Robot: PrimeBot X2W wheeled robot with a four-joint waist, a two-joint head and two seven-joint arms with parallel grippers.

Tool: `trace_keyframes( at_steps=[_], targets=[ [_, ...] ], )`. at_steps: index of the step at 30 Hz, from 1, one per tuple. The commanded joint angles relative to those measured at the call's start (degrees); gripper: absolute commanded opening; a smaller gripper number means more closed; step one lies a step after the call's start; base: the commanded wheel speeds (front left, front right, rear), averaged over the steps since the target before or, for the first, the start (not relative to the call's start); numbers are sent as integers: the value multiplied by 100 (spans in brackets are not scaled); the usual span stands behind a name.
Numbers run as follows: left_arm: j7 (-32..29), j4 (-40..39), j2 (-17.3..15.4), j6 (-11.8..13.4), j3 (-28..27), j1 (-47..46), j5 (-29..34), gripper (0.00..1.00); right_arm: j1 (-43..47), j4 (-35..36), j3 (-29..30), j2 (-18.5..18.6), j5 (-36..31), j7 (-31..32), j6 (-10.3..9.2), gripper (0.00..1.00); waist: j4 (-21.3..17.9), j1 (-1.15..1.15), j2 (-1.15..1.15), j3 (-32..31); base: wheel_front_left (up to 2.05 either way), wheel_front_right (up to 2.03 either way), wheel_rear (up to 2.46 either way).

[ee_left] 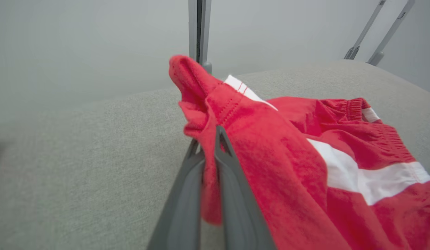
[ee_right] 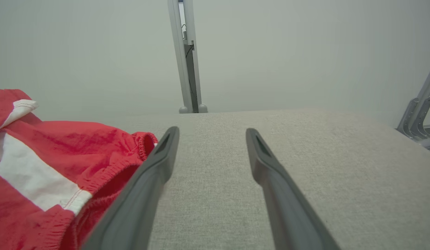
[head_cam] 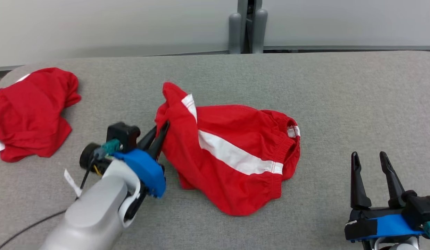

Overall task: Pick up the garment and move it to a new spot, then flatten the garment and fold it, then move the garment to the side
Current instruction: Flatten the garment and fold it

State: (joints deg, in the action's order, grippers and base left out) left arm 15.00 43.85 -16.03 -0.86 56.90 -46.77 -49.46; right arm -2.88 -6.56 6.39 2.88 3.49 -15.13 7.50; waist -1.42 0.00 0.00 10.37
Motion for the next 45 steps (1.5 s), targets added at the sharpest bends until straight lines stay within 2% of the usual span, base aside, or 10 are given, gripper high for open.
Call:
trace_keyframes(
  at_steps=[1, 8, 13, 14, 15, 20, 26, 35, 41, 45],
  targets=[
    [22, -44, -55, 42, -24, 210, 48, 0, 95, -14, -8, 0, -13, -2, -2, 100, 180, 0, 0, -170, 0, 0, 0],
    [26, -1676, -499, 646, -945, 2064, 522, 0, 190, -74, -25, 0, 38, -2, -2, 100, 371, 0, 0, -282, 0, 0, 0],
    [26, -2436, -600, 830, -1257, 2995, 782, 0, 215, -118, -38, 0, 46, -2, -2, 100, 447, 0, 0, -311, 0, 0, 0],
    [26, -2517, -605, 841, -1303, 3098, 851, 33, 211, -126, -56, 0, 44, -2, -2, 100, 458, 0, 0, -317, 0, 0, 0],
    [27, -2595, -614, 875, -1352, 3167, 943, 100, 211, -142, -80, 0, 38, -2, -2, 100, 463, 0, 0, -330, 0, 0, 0],
    [27, -3124, -558, 959, -1838, 3346, 1467, 100, 214, -191, -127, 0, 16, -2, -2, 100, 478, 0, 0, -426, 0, 0, 0],
    [26, -3845, -362, 1048, -2720, 3554, 2258, 100, 229, -216, -164, 0, -3, -2, -2, 100, 465, 0, 0, -491, 0, 0, 0],
    [26, -4249, -9, 869, -3578, 3962, 3033, 100, 239, -316, -296, 0, -66, -2, -2, 100, 441, 0, 0, -525, 0, 0, 0],
    [27, -4208, 176, 656, -3859, 4085, 3280, 100, -135, -594, -1022, 109, -164, 14, -2, 100, 503, 0, 0, -501, 0, 0, 0],
    [27, -4161, 323, 504, -3975, 4071, 3401, 100, -450, -1028, -1545, 200, -25, 270, -2, 100, 605, 0, 0, -455, 0, 0, 0]
  ],
)
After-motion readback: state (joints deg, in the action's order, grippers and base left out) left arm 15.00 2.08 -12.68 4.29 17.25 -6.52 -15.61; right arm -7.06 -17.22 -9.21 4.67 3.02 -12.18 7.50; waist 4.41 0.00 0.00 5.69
